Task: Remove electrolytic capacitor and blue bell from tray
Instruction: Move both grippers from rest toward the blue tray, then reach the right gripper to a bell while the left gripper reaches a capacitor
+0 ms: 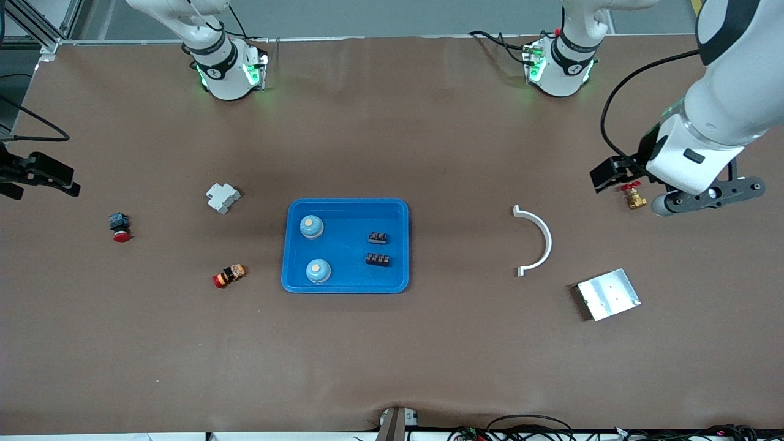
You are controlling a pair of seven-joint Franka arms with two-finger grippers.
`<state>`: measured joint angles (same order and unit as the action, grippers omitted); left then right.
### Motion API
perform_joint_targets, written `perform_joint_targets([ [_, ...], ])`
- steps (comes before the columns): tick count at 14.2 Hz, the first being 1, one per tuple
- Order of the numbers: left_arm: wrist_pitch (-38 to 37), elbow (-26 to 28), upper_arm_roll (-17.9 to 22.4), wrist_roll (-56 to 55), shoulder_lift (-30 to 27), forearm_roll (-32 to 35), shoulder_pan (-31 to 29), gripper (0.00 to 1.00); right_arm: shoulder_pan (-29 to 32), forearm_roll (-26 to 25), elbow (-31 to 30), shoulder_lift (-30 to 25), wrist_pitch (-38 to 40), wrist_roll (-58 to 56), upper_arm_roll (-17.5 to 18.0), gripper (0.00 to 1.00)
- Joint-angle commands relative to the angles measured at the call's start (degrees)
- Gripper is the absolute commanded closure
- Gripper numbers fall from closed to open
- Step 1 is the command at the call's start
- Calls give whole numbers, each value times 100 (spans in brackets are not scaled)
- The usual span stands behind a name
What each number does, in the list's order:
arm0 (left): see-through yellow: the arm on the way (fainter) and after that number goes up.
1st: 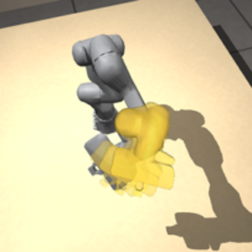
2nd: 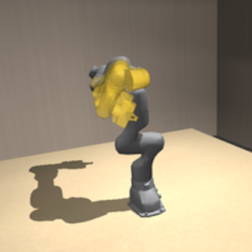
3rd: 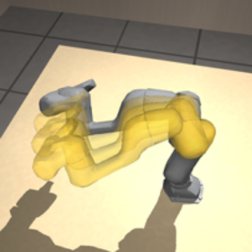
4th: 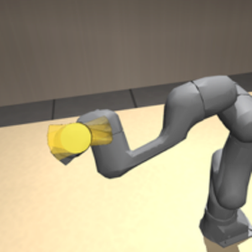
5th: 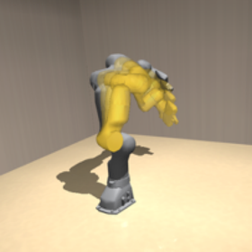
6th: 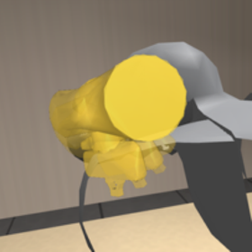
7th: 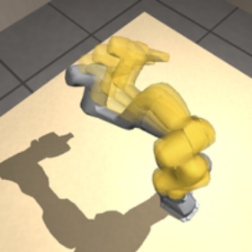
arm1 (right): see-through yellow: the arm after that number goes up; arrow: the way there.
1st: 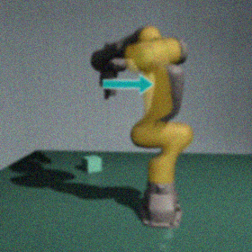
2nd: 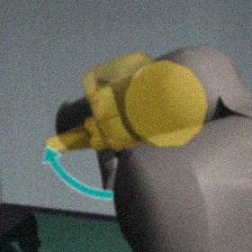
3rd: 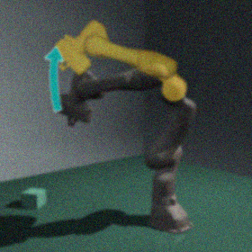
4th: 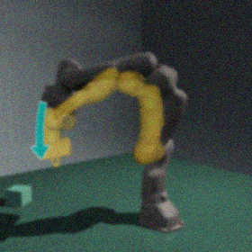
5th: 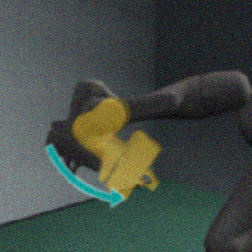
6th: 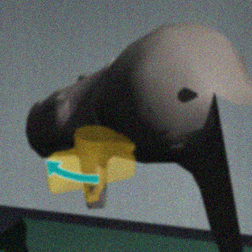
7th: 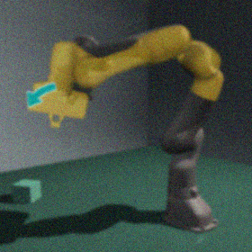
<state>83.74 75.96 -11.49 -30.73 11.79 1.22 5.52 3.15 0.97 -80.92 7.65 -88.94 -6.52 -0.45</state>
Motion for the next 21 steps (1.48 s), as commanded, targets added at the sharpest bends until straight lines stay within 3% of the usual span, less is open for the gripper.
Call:
perform_joint_targets([
  [1,-94,42,-64,-721,-71,-420,-34,0,-86,228,-107,26,-17,184,-16,0],
  [6,10,139,-266,-2408,122,-219,448,0,-858,536,-117,859,-325,1634,-7,0],
  [9,299,139,-275,-3600,428,-210,800,0,-1140,1176,-283,1238,-596,2425,-16,0],
  [12,791,112,-275,-4842,832,-227,1125,0,-1439,1336,-460,1528,-992,2490,-7,0],
  [15,1371,60,-266,-6467,1456,-158,1354,0,-1650,1143,-469,1652,-1178,2471,-16,0],
  [16,1617,59,-257,-6811,1597,-114,1468,0,-2016,977,-477,1800,-1187,2541,-25,0],
  [18,1890,42,-214,-7304,1852,-70,1653,0,-2502,118,-486,2152,-1274,3100,-16,0],
  [21,2330,-20,-213,-7921,2099,-87,1698,0,-2644,105,-792,2285,-1879,3964,141,0],
])
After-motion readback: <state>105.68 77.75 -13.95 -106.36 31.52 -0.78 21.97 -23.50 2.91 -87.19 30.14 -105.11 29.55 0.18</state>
